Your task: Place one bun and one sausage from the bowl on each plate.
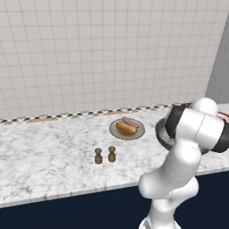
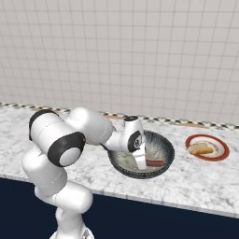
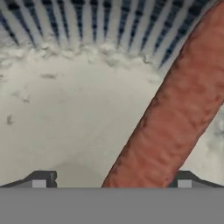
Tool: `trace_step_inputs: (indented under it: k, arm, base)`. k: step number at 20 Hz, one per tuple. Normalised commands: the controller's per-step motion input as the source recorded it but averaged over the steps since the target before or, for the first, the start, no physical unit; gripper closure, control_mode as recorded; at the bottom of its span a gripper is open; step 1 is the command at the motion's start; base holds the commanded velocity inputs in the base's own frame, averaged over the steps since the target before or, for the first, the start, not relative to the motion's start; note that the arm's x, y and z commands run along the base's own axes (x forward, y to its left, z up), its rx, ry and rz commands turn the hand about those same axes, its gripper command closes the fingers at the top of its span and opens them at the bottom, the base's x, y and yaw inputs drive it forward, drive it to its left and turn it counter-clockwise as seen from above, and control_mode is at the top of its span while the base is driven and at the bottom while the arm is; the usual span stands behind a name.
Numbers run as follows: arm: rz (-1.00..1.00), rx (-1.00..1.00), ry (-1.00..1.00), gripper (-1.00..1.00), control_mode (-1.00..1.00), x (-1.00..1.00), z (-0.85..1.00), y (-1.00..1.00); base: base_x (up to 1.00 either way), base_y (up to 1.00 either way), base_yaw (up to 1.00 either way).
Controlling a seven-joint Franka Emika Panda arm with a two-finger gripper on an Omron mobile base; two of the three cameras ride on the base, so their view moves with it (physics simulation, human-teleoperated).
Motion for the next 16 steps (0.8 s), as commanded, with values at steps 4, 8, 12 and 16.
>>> trace_step_inputs:
  k: [4,8,12,16]
  arm:
    - [0.0,-0.04,-0.01,1.0,-1.0,0.0,-0.28,-0.04]
    - [0.0,0.0,-0.04,1.0,-1.0,0.0,-0.05,-0.03]
    - [0.0,0.0,-0.09,1.0,-1.0,0.0,0.11,-0.13]
    - [-0.11,0.01,-0.25,1.0,-1.0,0.05,0.97,-0.32]
  base:
    - [0.0,0.0,0.0]
    - [0.0,0.0,0.0]
    - [0.0,0.0,0.0]
    - [0.0,0.0,0.0]
